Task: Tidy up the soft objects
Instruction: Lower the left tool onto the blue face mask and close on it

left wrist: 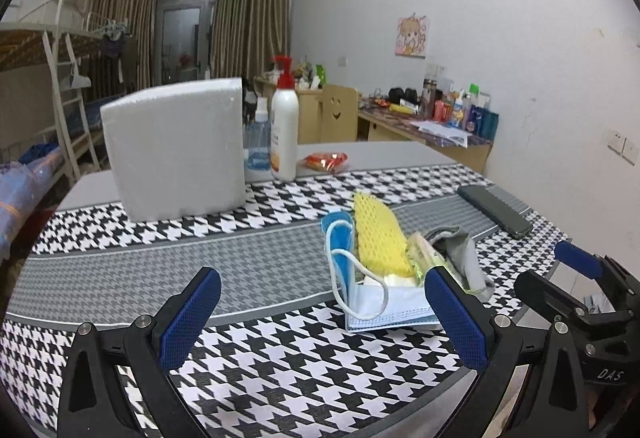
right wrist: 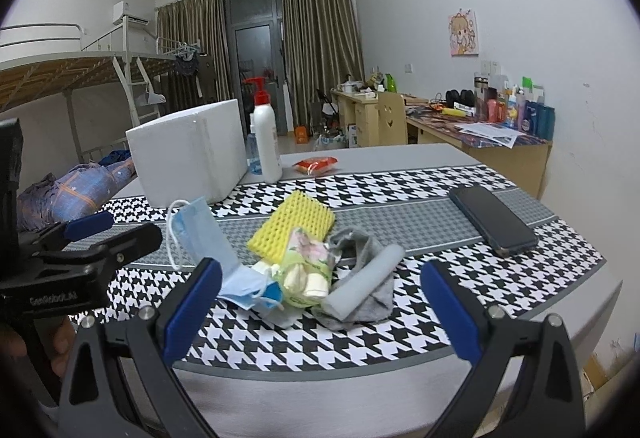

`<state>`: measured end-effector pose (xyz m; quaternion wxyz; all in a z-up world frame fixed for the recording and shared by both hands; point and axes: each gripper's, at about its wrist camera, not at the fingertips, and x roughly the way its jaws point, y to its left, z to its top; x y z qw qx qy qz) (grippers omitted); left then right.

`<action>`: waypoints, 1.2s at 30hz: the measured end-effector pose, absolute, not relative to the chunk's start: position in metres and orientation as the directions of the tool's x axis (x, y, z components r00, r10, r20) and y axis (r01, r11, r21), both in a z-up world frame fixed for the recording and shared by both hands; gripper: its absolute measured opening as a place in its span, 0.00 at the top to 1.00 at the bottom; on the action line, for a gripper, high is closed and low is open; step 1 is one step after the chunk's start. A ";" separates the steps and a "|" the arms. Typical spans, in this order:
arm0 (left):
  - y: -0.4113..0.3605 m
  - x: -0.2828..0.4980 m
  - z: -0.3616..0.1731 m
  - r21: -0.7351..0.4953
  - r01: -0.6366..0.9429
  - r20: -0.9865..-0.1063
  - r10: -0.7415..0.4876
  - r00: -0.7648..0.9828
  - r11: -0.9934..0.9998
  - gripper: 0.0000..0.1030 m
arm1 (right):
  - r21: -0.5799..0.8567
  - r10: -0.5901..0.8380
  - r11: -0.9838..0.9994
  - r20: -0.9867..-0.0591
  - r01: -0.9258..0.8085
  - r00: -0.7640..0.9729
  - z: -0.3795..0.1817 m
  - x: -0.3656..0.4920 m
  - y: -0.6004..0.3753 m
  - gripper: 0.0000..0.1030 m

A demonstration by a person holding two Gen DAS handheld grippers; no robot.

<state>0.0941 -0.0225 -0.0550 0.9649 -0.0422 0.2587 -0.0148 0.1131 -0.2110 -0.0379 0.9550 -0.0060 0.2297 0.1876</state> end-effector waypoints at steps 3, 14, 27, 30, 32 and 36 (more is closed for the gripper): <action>-0.027 0.101 -0.061 -0.099 0.024 -0.520 -0.072 0.851 0.995 0.01 | 0.081 0.352 0.931 -0.456 -0.355 0.818 -0.042 0.119 -0.213 0.02; -0.030 0.130 -0.080 -0.117 0.027 -0.606 -0.093 0.790 0.993 0.24 | 0.104 0.326 0.942 -0.511 -0.319 0.795 -0.057 0.141 -0.220 0.02; -0.040 0.149 -0.092 -0.129 0.061 -0.659 -0.132 0.740 0.990 0.79 | 0.118 0.288 0.955 -0.579 -0.272 0.762 -0.071 0.163 -0.222 0.02; -0.043 0.150 -0.093 -0.131 0.073 -0.659 -0.142 0.739 0.989 0.88 | 0.114 0.279 0.958 -0.587 -0.264 0.760 -0.072 0.164 -0.223 0.06; -0.043 0.150 -0.093 -0.137 0.082 -0.656 -0.152 0.739 0.987 0.92 | 0.117 0.273 0.960 -0.605 -0.256 0.748 -0.075 0.167 -0.224 0.11; -0.044 0.149 -0.093 -0.142 0.089 -0.651 -0.160 0.742 0.986 0.92 | 0.140 0.282 0.957 -0.640 -0.253 0.714 -0.081 0.172 -0.224 0.26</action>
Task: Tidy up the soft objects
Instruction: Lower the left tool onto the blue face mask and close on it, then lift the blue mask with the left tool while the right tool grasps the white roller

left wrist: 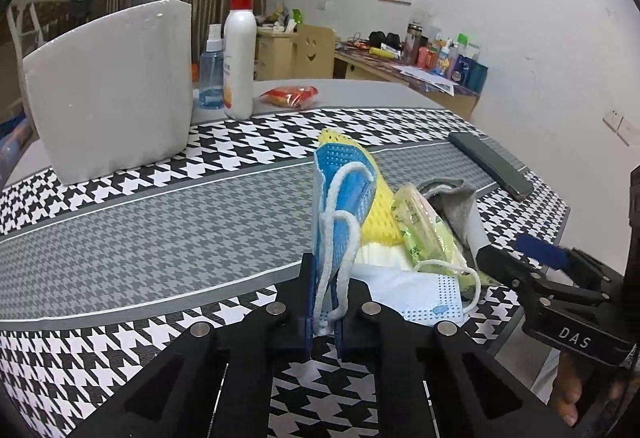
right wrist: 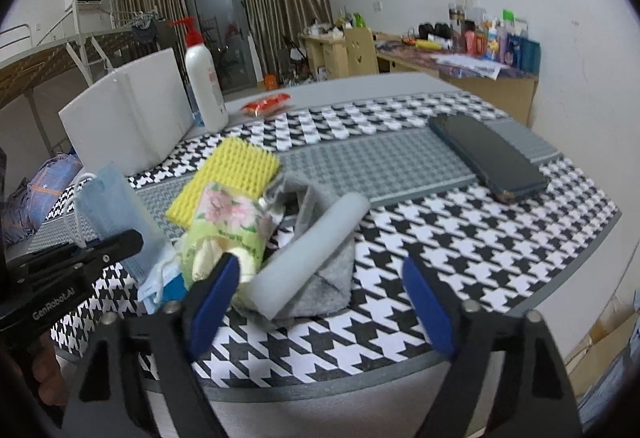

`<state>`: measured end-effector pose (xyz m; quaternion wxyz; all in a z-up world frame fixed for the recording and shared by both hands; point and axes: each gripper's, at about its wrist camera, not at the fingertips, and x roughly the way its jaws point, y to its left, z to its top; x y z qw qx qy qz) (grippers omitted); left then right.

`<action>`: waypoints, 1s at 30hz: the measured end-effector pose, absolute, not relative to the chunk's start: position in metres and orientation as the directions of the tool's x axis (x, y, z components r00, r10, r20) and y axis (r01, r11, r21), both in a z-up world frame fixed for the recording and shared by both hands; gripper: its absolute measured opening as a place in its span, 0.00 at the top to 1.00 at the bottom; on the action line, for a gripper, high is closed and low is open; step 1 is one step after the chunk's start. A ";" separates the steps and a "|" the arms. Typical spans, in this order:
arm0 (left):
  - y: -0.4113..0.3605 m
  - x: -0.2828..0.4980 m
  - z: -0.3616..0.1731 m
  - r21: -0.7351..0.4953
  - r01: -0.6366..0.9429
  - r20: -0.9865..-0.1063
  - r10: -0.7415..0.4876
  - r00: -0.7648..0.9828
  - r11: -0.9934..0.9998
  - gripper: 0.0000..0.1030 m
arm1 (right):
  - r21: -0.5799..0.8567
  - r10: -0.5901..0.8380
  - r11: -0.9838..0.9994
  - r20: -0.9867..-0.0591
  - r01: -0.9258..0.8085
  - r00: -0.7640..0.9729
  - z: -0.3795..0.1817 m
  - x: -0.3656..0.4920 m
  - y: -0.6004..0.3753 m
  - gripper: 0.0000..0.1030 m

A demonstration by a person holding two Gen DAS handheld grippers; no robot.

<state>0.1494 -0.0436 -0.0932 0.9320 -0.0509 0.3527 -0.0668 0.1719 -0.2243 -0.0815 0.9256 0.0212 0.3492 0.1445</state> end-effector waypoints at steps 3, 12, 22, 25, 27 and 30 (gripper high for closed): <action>-0.043 0.149 -0.093 -0.142 0.088 -0.650 -0.160 0.743 0.986 0.92 | 0.162 0.302 0.952 -0.650 -0.261 0.698 -0.082 0.171 -0.224 0.30; -0.044 0.142 -0.091 -0.143 0.101 -0.634 -0.170 0.755 0.985 0.92 | 0.179 0.333 0.941 -0.656 -0.289 0.678 -0.082 0.167 -0.216 0.50; -0.045 0.141 -0.090 -0.149 0.111 -0.631 -0.181 0.754 0.983 0.92 | 0.198 0.356 0.931 -0.679 -0.307 0.641 -0.085 0.173 -0.213 0.71; -0.043 0.139 -0.088 -0.157 0.110 -0.628 -0.185 0.756 0.982 0.92 | 0.197 0.357 0.930 -0.676 -0.309 0.644 -0.082 0.171 -0.213 0.77; -0.043 0.136 -0.086 -0.156 0.110 -0.623 -0.184 0.760 0.982 0.92 | 0.189 0.348 0.934 -0.668 -0.302 0.658 -0.078 0.169 -0.215 0.83; -0.041 0.132 -0.082 -0.156 0.110 -0.613 -0.183 0.769 0.982 0.92 | 0.185 0.346 0.935 -0.653 -0.302 0.674 -0.070 0.167 -0.217 0.85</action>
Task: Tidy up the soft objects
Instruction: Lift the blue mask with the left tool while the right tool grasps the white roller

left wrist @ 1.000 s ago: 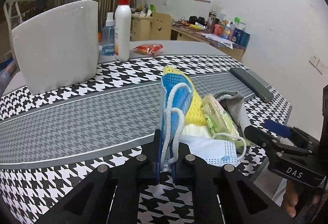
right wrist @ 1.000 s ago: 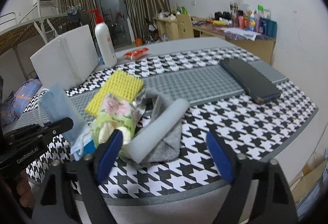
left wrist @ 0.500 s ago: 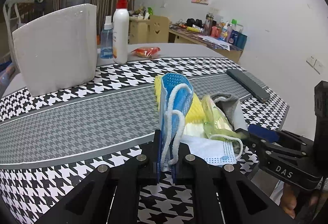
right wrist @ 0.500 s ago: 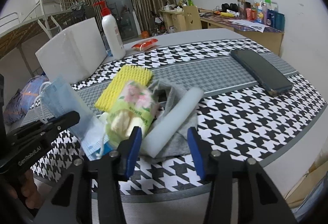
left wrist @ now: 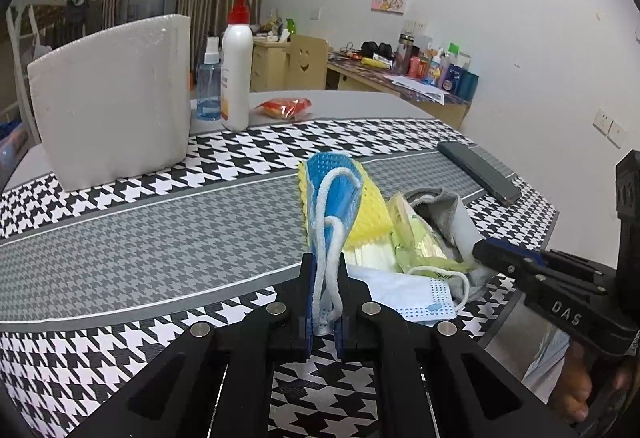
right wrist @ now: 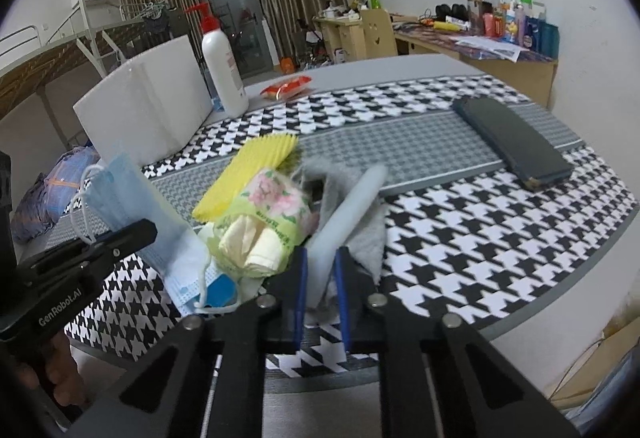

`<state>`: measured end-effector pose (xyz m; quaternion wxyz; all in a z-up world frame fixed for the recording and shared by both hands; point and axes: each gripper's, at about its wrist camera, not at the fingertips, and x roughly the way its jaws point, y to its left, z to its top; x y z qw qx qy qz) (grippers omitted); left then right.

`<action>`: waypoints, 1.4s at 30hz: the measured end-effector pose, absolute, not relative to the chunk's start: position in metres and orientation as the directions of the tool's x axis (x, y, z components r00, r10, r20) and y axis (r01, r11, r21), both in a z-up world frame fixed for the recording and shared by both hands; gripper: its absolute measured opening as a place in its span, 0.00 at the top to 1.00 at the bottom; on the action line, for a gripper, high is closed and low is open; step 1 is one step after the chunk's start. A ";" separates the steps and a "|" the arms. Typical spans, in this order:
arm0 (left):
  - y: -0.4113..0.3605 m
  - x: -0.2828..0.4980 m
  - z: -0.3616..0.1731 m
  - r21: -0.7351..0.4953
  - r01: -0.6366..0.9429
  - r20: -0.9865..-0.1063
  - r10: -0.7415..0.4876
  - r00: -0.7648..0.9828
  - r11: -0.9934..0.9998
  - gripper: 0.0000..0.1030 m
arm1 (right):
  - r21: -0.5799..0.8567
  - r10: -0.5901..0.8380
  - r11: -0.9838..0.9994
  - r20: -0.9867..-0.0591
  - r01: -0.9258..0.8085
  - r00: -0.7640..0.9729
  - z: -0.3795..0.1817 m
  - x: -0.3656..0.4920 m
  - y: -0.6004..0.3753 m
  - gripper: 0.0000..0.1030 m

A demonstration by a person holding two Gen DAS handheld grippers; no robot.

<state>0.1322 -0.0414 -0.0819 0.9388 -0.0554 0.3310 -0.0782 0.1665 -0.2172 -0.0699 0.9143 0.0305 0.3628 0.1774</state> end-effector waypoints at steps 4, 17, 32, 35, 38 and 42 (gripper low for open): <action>-0.038 0.127 -0.076 -0.155 0.102 -0.598 -0.176 0.782 0.983 0.92 | 0.175 0.341 0.938 -0.629 -0.300 0.699 -0.059 0.162 -0.222 0.88; -0.029 0.118 -0.069 -0.150 0.073 -0.578 -0.147 0.802 0.986 0.92 | 0.081 0.265 0.957 -0.635 -0.279 0.726 -0.062 0.158 -0.226 0.75; -0.025 0.118 -0.072 -0.146 0.075 -0.580 -0.147 0.801 0.986 0.92 | 0.113 0.247 0.964 -0.714 -0.240 0.655 -0.087 0.177 -0.219 0.74; -0.024 0.117 -0.072 -0.146 0.075 -0.578 -0.146 0.803 0.986 0.92 | 0.116 0.248 0.965 -0.699 -0.236 0.671 -0.080 0.172 -0.222 0.80; -0.023 0.116 -0.069 -0.143 0.074 -0.573 -0.144 0.807 0.987 0.92 | 0.124 0.258 0.963 -0.677 -0.239 0.690 -0.070 0.167 -0.226 0.80; -0.020 0.112 -0.063 -0.145 0.069 -0.555 -0.138 0.820 0.987 0.93 | 0.137 0.265 0.963 -0.644 -0.233 0.718 -0.057 0.163 -0.231 0.80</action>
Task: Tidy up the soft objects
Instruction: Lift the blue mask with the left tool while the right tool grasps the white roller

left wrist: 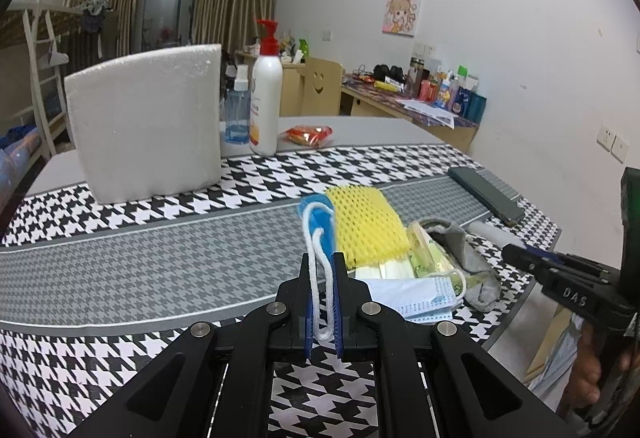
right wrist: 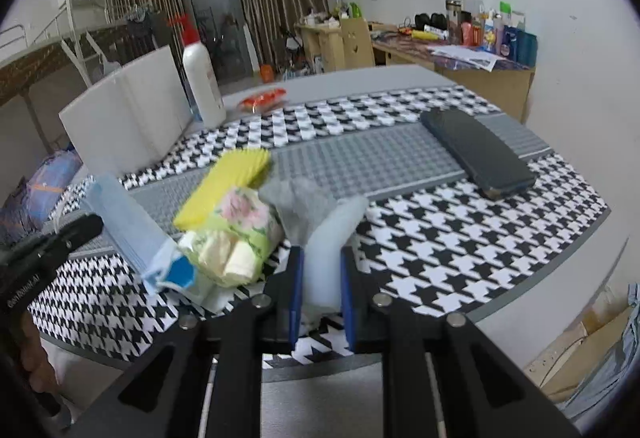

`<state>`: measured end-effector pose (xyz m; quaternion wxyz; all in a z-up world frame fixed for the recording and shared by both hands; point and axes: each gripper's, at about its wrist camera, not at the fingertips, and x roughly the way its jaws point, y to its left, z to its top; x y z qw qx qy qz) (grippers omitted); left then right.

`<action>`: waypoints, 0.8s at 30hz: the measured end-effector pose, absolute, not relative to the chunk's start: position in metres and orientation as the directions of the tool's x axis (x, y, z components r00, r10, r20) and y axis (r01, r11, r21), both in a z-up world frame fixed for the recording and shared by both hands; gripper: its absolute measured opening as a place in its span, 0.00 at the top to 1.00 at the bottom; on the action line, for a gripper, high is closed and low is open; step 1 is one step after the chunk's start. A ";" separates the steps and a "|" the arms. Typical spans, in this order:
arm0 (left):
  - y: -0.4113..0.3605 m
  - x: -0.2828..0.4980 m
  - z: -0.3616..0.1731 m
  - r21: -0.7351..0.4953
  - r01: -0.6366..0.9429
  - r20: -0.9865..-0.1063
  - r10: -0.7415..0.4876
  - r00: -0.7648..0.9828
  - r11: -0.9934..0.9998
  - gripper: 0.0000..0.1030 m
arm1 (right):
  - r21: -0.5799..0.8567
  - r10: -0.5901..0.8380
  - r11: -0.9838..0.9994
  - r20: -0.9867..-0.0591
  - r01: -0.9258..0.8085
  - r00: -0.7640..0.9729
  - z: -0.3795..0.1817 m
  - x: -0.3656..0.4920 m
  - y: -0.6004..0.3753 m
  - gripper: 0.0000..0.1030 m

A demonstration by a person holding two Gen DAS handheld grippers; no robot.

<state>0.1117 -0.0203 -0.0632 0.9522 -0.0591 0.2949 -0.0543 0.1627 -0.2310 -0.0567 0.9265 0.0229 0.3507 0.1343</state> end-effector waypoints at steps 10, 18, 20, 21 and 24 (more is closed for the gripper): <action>-0.018 0.106 -0.055 -0.147 0.083 -0.542 -0.150 0.827 0.986 0.96 | 0.145 0.305 0.951 -0.580 -0.273 0.755 -0.032 0.153 -0.226 0.80; -0.024 0.110 -0.071 -0.158 0.086 -0.585 -0.164 0.794 0.984 0.63 | 0.152 0.321 0.946 -0.584 -0.288 0.746 -0.038 0.153 -0.225 0.80; -0.026 0.112 -0.073 -0.168 0.092 -0.590 -0.174 0.788 0.982 0.56 | 0.154 0.325 0.944 -0.586 -0.291 0.743 -0.039 0.153 -0.225 0.80; -0.028 0.114 -0.075 -0.169 0.099 -0.592 -0.182 0.785 0.981 0.56 | 0.156 0.328 0.943 -0.586 -0.294 0.741 -0.040 0.153 -0.225 0.80; -0.034 0.124 -0.080 -0.164 0.106 -0.615 -0.186 0.766 0.981 0.56 | 0.164 0.336 0.940 -0.587 -0.298 0.737 -0.041 0.154 -0.224 0.80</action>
